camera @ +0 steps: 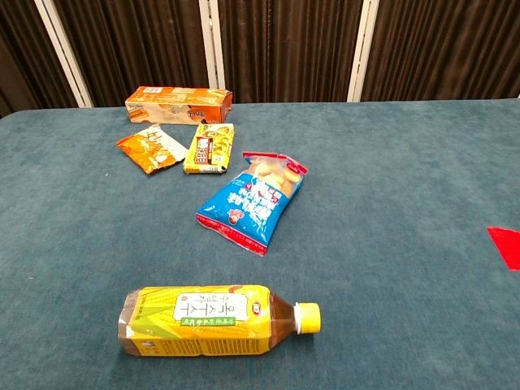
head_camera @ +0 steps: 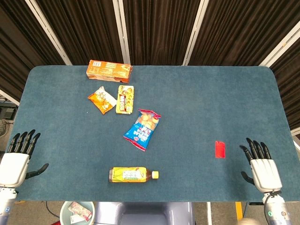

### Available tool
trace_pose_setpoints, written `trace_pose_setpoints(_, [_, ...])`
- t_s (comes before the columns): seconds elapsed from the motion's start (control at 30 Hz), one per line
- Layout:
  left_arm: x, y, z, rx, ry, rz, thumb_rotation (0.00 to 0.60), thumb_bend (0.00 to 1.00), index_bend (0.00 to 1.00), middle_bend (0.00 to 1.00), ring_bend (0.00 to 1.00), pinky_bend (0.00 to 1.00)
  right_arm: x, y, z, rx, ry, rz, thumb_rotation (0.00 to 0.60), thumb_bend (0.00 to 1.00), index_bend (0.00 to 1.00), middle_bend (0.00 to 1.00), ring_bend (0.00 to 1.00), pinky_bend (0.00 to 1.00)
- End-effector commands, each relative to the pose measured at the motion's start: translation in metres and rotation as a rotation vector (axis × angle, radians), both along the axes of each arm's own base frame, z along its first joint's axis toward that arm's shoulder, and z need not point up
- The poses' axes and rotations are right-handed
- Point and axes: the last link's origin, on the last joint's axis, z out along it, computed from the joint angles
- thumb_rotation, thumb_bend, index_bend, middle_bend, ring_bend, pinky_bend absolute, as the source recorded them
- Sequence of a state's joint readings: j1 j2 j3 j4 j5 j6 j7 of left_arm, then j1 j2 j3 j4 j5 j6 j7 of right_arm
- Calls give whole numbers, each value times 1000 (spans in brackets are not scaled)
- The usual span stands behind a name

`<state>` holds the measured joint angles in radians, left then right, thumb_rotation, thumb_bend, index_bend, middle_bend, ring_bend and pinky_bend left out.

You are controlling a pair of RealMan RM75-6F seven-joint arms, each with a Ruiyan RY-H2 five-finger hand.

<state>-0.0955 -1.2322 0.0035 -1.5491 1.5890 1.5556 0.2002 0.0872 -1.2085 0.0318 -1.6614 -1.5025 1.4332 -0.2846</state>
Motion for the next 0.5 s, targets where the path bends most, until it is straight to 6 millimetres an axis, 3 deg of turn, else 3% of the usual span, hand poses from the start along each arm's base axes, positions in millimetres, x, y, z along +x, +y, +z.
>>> trace_pose_setpoints(0.03, [0, -1, 0, -6, -19, -13, 488, 173, 0, 0, 0, 0, 3, -8, -24, 7, -9, 71, 600, 171, 440, 0, 0, 0])
trace_pose_setpoints(0.1, [-2, 0, -1, -22, -22, -8, 488, 174, 0, 0, 0, 0, 2, -11, -37, 5, -5, 99, 600, 226, 503, 0, 0, 0])
trace_pose_setpoints(0.2, [-2, 2, -3, -32, -17, -7, 483, 173, 0, 0, 0, 0, 2, -17, -55, -16, -11, 138, 600, 290, 522, 9, 0, 0])
trace_pose_setpoints(0.5, [-4, 5, -6, -56, 4, 15, 487, 173, 0, 0, 0, 0, -19, -30, -100, 0, -4, 145, 600, 292, 531, 24, 0, 0])
